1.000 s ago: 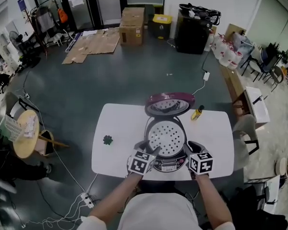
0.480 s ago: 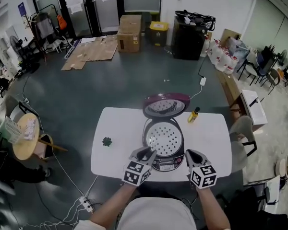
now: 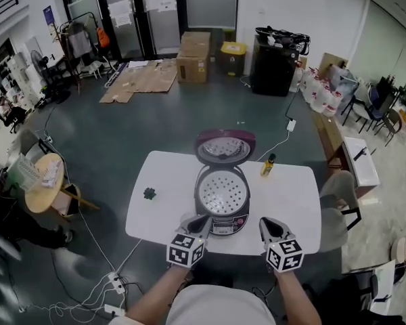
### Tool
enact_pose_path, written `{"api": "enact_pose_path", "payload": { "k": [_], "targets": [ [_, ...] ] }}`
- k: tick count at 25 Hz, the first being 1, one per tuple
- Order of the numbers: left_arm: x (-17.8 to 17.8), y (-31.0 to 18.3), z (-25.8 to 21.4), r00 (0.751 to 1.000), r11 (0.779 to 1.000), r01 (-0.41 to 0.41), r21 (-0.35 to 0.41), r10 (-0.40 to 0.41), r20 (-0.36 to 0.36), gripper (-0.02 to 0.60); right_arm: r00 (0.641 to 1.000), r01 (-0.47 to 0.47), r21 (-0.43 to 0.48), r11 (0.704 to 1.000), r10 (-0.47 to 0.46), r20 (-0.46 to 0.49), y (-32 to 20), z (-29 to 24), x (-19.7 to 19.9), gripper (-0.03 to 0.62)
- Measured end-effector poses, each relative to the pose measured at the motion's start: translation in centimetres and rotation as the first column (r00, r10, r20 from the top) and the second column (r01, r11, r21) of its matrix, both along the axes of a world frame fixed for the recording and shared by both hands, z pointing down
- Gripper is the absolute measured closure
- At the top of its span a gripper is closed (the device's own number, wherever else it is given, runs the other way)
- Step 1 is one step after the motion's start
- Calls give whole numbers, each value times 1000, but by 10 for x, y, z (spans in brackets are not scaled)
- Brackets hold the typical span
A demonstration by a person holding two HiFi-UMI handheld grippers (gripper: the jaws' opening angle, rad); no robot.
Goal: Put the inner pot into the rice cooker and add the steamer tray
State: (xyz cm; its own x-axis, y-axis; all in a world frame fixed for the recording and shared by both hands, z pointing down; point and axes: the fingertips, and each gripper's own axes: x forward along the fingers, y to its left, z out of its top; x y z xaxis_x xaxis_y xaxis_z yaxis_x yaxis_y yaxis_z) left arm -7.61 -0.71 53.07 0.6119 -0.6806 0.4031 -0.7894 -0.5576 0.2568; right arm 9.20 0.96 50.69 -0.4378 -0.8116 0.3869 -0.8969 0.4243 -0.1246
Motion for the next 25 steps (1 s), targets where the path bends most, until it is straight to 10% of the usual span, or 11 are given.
{"api": "enact_pose_path", "payload": {
  "k": [25],
  "targets": [
    [-10,86,-29,995,993,97,68,-96,-13,568,995,98,116,988,-98,-5,62,-29,15,582]
  ]
}}
